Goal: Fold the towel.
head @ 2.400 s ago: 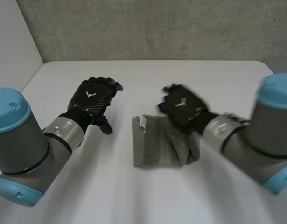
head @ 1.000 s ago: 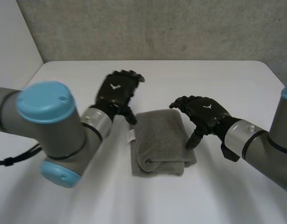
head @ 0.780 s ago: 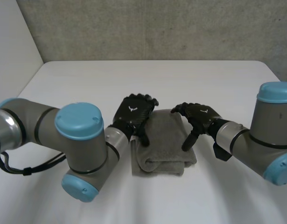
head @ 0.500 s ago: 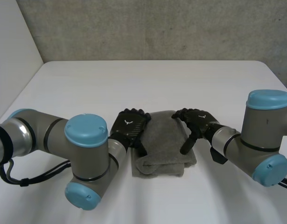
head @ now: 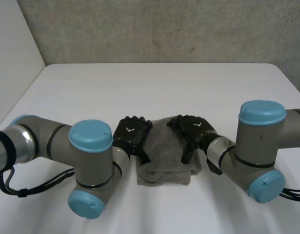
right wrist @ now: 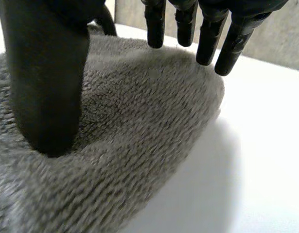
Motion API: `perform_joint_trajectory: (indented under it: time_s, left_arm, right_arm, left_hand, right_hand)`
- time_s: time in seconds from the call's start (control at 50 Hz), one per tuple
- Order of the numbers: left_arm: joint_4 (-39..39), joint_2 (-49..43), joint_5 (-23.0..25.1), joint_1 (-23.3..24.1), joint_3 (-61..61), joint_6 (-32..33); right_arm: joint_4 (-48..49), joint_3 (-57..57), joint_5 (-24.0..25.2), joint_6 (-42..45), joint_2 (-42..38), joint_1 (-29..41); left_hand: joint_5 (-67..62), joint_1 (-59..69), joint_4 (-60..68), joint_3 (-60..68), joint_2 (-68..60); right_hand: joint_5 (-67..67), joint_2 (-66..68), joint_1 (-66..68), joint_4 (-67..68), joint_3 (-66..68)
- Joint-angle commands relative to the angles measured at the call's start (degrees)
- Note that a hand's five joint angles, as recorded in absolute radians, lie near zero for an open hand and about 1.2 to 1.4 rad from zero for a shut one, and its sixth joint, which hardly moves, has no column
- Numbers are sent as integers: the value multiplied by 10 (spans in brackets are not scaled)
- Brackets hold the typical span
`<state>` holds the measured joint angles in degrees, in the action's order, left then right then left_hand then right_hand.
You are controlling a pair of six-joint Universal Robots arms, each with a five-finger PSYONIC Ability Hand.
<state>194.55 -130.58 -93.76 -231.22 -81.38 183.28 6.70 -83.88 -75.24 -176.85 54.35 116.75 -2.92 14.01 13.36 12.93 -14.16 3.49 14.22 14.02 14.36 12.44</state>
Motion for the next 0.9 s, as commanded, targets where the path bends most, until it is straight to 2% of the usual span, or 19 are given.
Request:
perform_joint_trajectory:
  time_s: [0.02,0.14,0.2,0.24,0.3,0.34,0.4,0.48,0.58,0.9]
  left_arm:
    - [-26,71,-5,-5,-3,-1]
    - [-44,157,-5,-12,-10,-2]
    - [-56,190,-5,-23,-7,-5]
    - [-64,204,-6,-33,-4,-6]
    - [-86,224,-12,-67,0,-7]
    - [-97,227,-16,-84,3,-11]
    - [-121,233,-20,-106,16,-25]
    - [-158,245,-18,-132,21,-42]
    - [-163,256,-16,-150,22,-43]
    - [-164,269,-16,-146,19,-43]
  right_arm:
    - [-8,-5,-1,-1,86,-20]
    - [-19,0,-4,-2,138,-33]
    - [-21,7,-21,-3,160,-43]
    - [-22,20,-59,-3,175,-52]
    - [-26,27,-83,-2,181,-55]
    - [-40,40,-124,1,189,-63]
    - [-55,43,-145,14,197,-73]
    - [-59,43,-146,26,211,-79]
    - [-62,40,-143,28,224,-80]
    - [-65,35,-143,29,234,-79]
  left_hand:
    - [24,-35,-34,-29,36]
    - [24,-35,-34,-29,36]
    - [24,-35,-34,-29,36]
    - [24,-35,-34,-29,36]
    - [24,-35,-34,-29,36]
    - [24,-35,-34,-29,36]
    - [24,-35,-34,-29,36]
    - [24,-35,-34,-29,36]
    - [24,-35,-34,-29,36]
    - [24,-35,-34,-29,36]
  right_hand:
    - [-35,-42,-40,-44,-24]
    - [-35,-42,-40,-44,-24]
    - [-35,-42,-40,-44,-24]
    - [-35,-42,-40,-44,-24]
    - [-35,-42,-40,-44,-24]
    - [-35,-42,-40,-44,-24]
    - [-35,-42,-40,-44,-24]
    - [-35,-42,-40,-44,-24]
    - [-35,-42,-40,-44,-24]
    - [-35,-42,-40,-44,-24]
